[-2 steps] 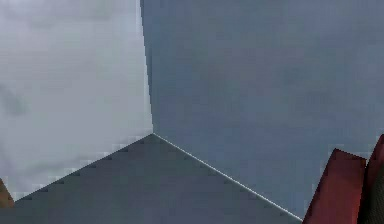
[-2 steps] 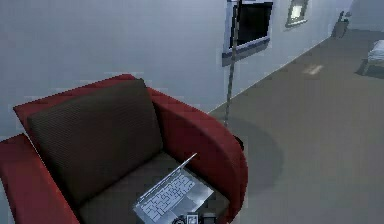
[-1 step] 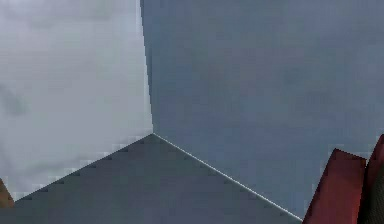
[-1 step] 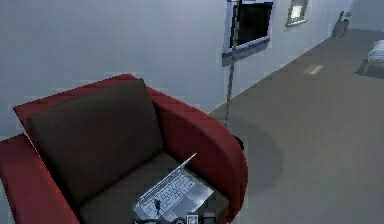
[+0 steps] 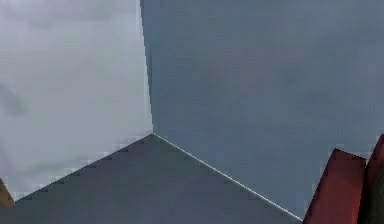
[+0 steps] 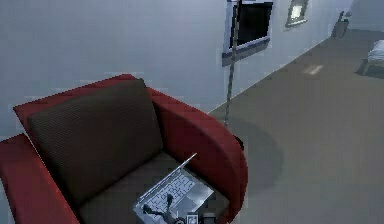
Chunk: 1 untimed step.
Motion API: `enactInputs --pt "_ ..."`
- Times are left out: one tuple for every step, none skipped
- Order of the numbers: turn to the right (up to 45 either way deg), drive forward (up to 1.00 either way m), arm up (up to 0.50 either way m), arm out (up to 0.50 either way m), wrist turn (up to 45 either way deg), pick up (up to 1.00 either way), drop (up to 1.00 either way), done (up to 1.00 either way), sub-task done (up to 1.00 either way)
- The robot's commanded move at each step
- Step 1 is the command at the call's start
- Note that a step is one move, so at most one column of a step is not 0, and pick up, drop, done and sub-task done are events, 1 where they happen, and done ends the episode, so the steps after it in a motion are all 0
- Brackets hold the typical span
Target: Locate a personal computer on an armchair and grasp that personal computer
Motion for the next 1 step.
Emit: enactInputs --pt "0.0 0.0 -0.3 0.0 0.0 0.0 0.0 0.0 0.0"
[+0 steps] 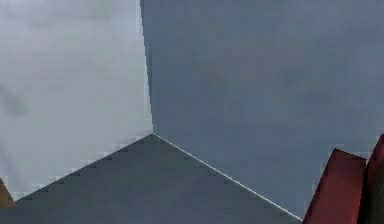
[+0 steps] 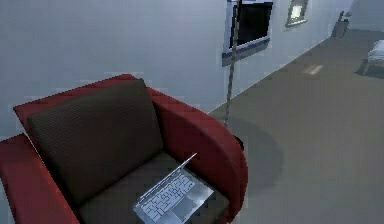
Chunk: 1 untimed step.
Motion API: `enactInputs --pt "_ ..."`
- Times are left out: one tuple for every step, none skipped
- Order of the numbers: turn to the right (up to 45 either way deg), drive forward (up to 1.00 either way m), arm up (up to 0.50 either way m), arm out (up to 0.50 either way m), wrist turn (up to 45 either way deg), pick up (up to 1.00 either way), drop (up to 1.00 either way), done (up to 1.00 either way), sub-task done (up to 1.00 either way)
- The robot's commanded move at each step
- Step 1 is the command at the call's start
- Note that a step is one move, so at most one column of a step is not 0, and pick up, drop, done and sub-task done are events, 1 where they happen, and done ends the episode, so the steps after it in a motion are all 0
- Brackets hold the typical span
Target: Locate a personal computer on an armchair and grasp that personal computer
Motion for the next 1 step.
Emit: enactInputs --pt "0.0 0.0 0.0 0.0 0.0 1.0 0.0 0.0 0.0"
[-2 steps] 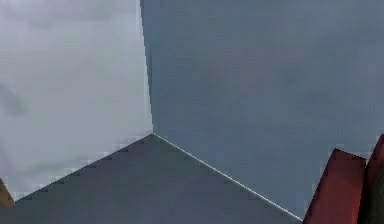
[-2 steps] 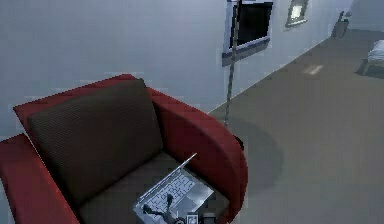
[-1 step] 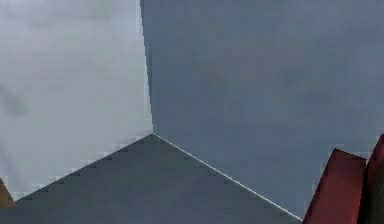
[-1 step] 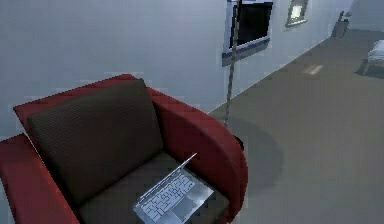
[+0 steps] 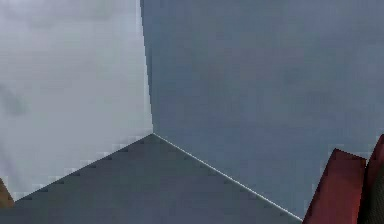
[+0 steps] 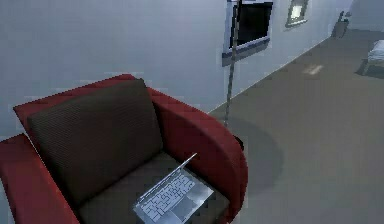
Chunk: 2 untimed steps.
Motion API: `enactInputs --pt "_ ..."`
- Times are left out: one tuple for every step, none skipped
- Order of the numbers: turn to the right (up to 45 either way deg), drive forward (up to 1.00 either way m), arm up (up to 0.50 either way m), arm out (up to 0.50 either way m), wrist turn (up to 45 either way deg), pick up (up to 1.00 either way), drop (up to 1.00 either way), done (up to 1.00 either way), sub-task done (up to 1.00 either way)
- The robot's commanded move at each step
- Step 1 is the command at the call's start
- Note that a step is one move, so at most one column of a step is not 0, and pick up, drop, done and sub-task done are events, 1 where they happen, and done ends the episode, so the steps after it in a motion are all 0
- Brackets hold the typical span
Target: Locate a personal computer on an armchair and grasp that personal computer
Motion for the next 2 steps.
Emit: enactInputs --pt "0.0 0.0 0.1 0.0 0.0 0.0 0.0 0.0 0.0" --pt "0.0 0.0 0.0 0.0 0.0 0.0 0.0 1.0 0.0"
